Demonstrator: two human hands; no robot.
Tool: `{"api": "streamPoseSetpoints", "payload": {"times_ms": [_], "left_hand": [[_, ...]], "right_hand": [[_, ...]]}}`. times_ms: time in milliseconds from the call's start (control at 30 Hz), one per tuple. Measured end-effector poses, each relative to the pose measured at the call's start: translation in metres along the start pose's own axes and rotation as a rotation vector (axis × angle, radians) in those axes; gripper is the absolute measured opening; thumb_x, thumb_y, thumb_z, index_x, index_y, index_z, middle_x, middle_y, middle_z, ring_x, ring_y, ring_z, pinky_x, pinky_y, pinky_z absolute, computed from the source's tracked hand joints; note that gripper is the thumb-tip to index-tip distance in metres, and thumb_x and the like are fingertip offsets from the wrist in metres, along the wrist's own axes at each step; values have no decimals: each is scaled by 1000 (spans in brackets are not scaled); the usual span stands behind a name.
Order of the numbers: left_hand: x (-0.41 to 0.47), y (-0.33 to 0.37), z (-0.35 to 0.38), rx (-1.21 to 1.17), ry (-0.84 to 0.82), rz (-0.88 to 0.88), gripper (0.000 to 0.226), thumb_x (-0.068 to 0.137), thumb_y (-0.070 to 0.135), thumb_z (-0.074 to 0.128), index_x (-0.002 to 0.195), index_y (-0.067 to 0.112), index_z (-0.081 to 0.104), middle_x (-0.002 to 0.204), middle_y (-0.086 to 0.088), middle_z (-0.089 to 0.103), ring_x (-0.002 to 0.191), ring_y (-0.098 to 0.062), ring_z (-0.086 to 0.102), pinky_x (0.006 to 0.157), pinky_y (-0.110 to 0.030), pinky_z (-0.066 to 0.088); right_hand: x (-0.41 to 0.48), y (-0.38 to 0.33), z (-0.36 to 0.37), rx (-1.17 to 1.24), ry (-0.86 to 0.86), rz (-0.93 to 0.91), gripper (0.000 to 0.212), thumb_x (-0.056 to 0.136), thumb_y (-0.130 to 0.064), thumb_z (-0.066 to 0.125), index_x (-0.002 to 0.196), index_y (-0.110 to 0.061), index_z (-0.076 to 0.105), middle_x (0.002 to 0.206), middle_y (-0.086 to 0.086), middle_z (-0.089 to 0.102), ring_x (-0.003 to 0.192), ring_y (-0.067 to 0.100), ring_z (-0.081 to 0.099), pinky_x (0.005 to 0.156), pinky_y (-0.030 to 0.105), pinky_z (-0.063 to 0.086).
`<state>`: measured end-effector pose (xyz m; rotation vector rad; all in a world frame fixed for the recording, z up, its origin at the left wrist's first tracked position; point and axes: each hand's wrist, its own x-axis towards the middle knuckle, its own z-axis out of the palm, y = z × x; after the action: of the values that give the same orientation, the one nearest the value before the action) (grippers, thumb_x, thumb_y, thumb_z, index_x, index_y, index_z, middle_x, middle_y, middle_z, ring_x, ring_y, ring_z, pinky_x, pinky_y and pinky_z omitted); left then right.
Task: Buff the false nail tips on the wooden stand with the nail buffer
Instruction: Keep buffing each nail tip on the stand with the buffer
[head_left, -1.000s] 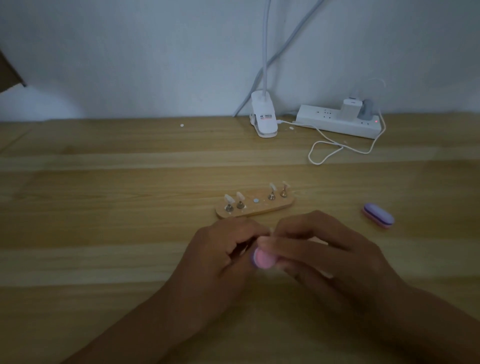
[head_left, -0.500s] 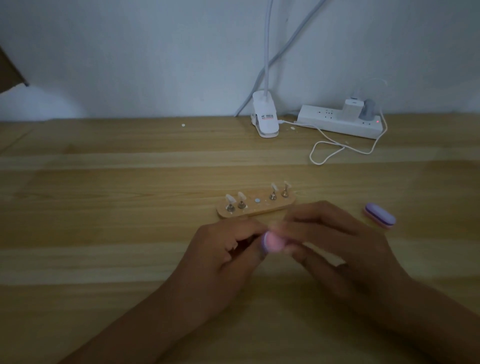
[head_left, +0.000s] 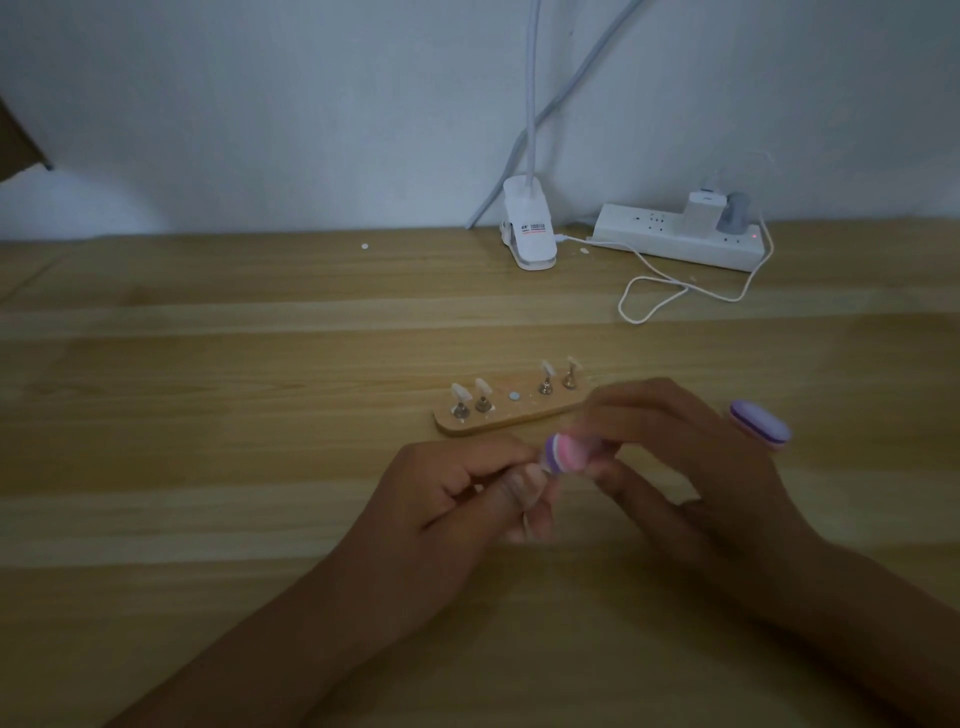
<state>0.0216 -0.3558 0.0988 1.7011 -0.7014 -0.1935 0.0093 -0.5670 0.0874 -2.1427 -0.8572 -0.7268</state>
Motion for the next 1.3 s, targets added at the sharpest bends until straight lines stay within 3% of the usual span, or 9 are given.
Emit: {"api": "streamPoseSetpoints", "payload": {"times_ms": [267, 367, 533, 633, 800, 867, 967, 1167, 1300], "left_hand": [[2, 2, -2, -155, -68, -23, 24, 95, 13, 50, 83, 4, 69, 69, -10, 68, 61, -15, 63, 56, -10, 42], [1, 1, -3, -193, -69, -56, 25, 94, 13, 50, 78, 6, 68, 66, -10, 67, 57, -14, 60, 54, -10, 41], [0, 5, -3, -273, -115, -75, 22, 92, 20, 56, 77, 11, 68, 59, -4, 57, 51, -10, 50, 50, -13, 37], [-1, 7, -7, -275, -120, -91, 23, 90, 29, 55, 75, 16, 67, 57, 0, 54, 48, -12, 46, 45, -19, 32], [-1, 6, -5, -294, -153, -147, 22, 87, 30, 57, 73, 16, 66, 56, 1, 51, 45, -15, 44, 42, -28, 27], [-2, 6, -6, -332, -170, -166, 23, 86, 32, 55, 73, 17, 65, 55, 2, 49, 44, -13, 43, 43, -26, 27], [-1, 5, -12, -356, -179, -186, 24, 89, 32, 53, 72, 18, 63, 55, 3, 46, 42, -11, 41, 41, -21, 26], [-1, 3, -11, -447, -281, -249, 23, 88, 31, 55, 71, 17, 63, 53, 5, 42, 39, -9, 40, 39, -21, 23], [-1, 3, -15, -461, -304, -265, 24, 90, 31, 52, 70, 18, 59, 54, 5, 40, 40, -9, 40, 40, -21, 23]], "right_hand": [[-1, -9, 4, -4, 16, -26, 20, 95, -11, 58, 111, -20, 62, 111, -4, 58, 102, 5, 57, 93, 13, 41], [1, -5, 1, -34, 52, 36, 20, 94, -12, 57, 112, -20, 60, 109, -1, 60, 97, 6, 58, 91, 13, 41], [-6, -15, 6, -104, 43, -91, 14, 100, -12, 56, 111, -15, 64, 113, 1, 60, 107, 5, 58, 98, 14, 39], [1, -9, -1, -243, 101, -18, 14, 95, -5, 59, 102, -12, 69, 105, 3, 63, 100, -1, 54, 98, 5, 29], [-5, -24, 6, -73, 116, -70, 13, 101, -14, 57, 108, -22, 65, 110, -6, 62, 110, -7, 55, 99, 9, 38], [-8, -20, 5, -93, 72, -71, 15, 103, -15, 55, 111, -15, 67, 111, -4, 62, 108, -1, 58, 97, 12, 42], [2, -11, -3, -264, 79, 15, 18, 97, -10, 56, 106, -8, 70, 109, 5, 62, 102, -2, 52, 97, 7, 33], [-9, -24, 5, -195, 21, -113, 22, 105, -18, 51, 125, -16, 58, 120, 0, 57, 106, 13, 60, 94, 21, 46], [3, -12, -6, -292, 92, -25, 21, 98, -11, 55, 114, -10, 68, 110, 5, 62, 107, 9, 57, 101, 9, 32]]}}
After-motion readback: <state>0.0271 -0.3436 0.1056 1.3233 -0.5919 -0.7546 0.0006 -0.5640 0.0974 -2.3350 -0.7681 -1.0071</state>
